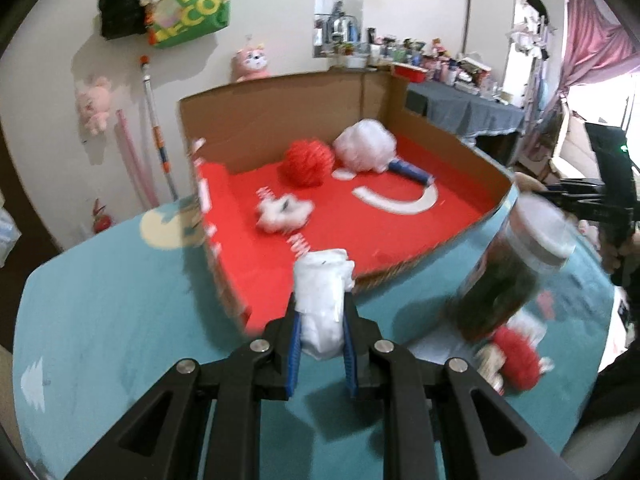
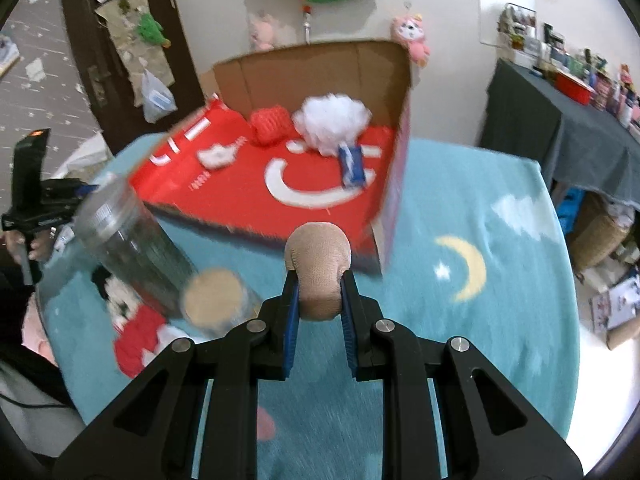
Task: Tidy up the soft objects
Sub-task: 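Carry the white cloth and beige pad over into the red box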
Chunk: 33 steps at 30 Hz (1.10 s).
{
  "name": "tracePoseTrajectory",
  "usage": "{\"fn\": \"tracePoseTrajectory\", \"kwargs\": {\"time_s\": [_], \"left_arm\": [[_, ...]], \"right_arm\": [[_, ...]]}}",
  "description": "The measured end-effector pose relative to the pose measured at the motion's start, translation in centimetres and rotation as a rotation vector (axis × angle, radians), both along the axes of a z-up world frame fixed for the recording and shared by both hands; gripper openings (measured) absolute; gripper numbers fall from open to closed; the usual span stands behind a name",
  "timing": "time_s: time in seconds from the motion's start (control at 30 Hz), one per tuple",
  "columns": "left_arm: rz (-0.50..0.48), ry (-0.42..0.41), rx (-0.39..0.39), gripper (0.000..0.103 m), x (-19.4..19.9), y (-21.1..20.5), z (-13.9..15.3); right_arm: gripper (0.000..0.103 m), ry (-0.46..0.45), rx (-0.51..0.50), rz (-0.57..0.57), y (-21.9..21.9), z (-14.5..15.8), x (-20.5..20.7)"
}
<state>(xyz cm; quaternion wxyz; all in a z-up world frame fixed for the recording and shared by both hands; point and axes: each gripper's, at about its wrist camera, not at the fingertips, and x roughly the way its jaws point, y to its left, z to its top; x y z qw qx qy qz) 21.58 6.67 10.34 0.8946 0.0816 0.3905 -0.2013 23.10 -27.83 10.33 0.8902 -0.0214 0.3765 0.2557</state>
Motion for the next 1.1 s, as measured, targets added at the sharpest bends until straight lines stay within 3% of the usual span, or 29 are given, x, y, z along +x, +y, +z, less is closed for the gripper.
{"fn": "tracePoseTrajectory", "kwargs": {"time_s": [0.1,0.33,0.77,1.1], "left_arm": [[-0.027,0.026,-0.010,0.019,1.9,-1.9,0.6],[-0.055,0.100,0.049,0.019,7.0,-6.6,0.5],[-0.093,0.236,0.137,0.020,15.3,-12.2,-2.9],[-0.063,0.273,0.205,0.020,18.3,-13.4,-6.1]], "right_arm": [[0.018,-0.001,0.023,0.038,1.4,1.4,1.7],[0.018,0.036,-0.035,0.108,6.7,2.2,7.0],[0.018,0.252,-0.171,0.097,12.3,-1.7,16.3],[0.021,0.304,-0.249,0.051,13.6,-3.9,19.3]]}}
